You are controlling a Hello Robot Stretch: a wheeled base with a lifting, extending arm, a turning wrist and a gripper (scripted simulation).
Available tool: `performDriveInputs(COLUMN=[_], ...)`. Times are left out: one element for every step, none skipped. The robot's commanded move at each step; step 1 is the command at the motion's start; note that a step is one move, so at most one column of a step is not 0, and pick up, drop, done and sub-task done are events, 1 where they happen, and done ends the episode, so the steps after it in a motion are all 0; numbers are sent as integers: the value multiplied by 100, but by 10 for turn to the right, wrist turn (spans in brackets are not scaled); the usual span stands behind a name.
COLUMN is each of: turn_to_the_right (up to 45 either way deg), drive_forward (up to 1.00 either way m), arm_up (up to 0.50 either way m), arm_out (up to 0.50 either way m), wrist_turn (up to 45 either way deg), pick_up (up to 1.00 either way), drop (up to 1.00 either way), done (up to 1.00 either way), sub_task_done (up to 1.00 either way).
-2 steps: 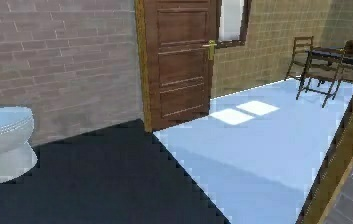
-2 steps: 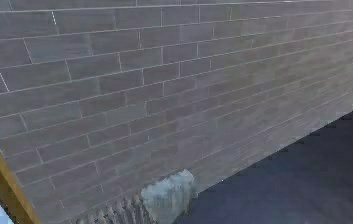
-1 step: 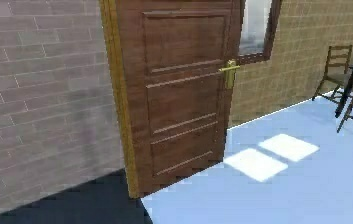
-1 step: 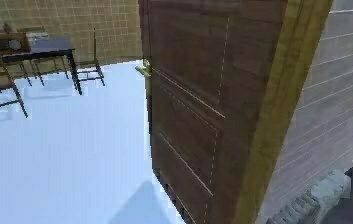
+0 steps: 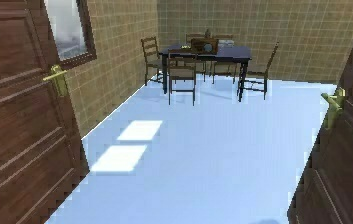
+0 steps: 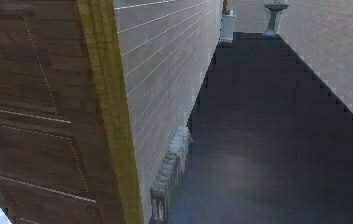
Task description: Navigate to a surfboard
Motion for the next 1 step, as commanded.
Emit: performDriveInputs(turn_to_the_right=[90], drive_forward=[0], arm_up=[0], arm_out=[0], wrist_turn=[0], pick_up=[0], drop=[0], done=[0], sub_task_done=[0])
